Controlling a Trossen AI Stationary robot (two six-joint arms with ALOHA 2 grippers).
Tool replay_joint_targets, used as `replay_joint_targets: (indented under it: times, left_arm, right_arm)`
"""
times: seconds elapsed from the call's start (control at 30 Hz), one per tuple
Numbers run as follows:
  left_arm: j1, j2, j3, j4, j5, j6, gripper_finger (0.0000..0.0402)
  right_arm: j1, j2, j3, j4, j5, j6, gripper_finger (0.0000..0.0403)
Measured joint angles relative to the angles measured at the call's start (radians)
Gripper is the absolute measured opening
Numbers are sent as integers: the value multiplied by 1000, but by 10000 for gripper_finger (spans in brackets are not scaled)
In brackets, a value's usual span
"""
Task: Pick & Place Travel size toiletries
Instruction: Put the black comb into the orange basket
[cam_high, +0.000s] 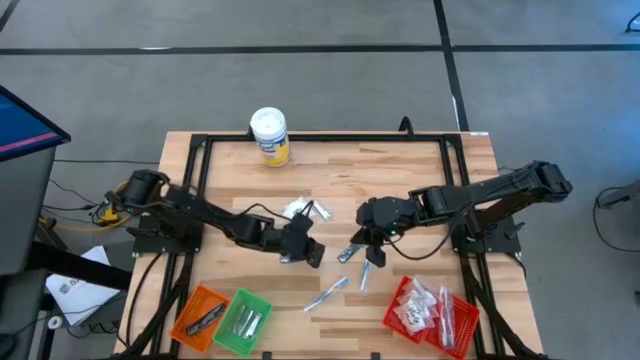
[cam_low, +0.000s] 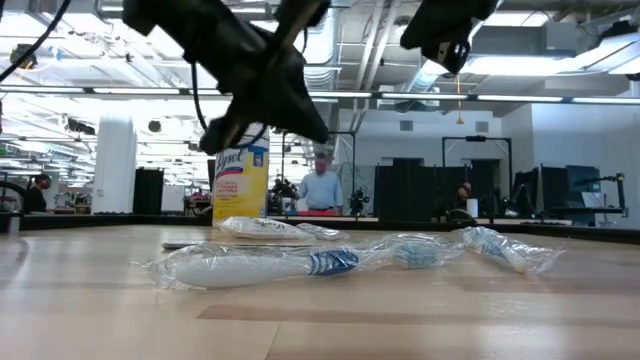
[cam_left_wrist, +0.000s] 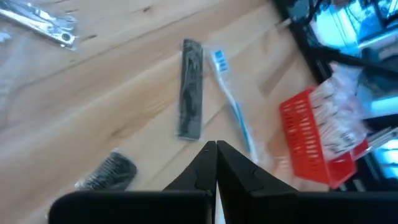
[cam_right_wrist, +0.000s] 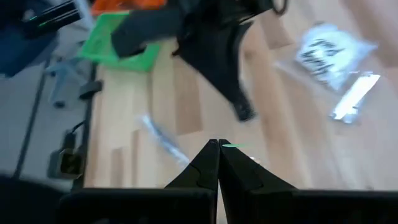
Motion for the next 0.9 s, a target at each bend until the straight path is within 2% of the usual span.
replay_joint_targets:
  times: [0.1, 0.2, 0.33, 0.47, 0.63, 0.7, 0.8, 0.9]
  left_arm:
    - [-27, -13, 0, -44, -26, -53, 0]
    - [-61, -13, 0, -167, -30, -120, 0]
    - [-124, -13, 0, -293, -31, -187, 0]
    - [-181, -13, 0, -331, -30, -188, 0]
    - [-249, -13, 0, -367, -46, -205, 0]
    - [-275, -13, 0, -415, -80, -223, 0]
    - [-300, -14, -26, -441, -107, -294, 0]
    - [-309, -33, -57, -433, -116, -320, 0]
  right_arm:
    - [-4, 0, 0, 1, -22, -42, 0]
    - [-17, 4, 0, 24, -27, -63, 0]
    - [-40, 43, -4, 95, -133, -71, 0]
    - [-45, 125, -1, 232, -199, -69, 0]
    - [-50, 255, 0, 469, -346, 44, 0]
    - [-51, 299, 1, 551, -341, 85, 0]
    - [-51, 313, 2, 584, -286, 131, 0]
    - [-52, 294, -2, 568, -258, 102, 0]
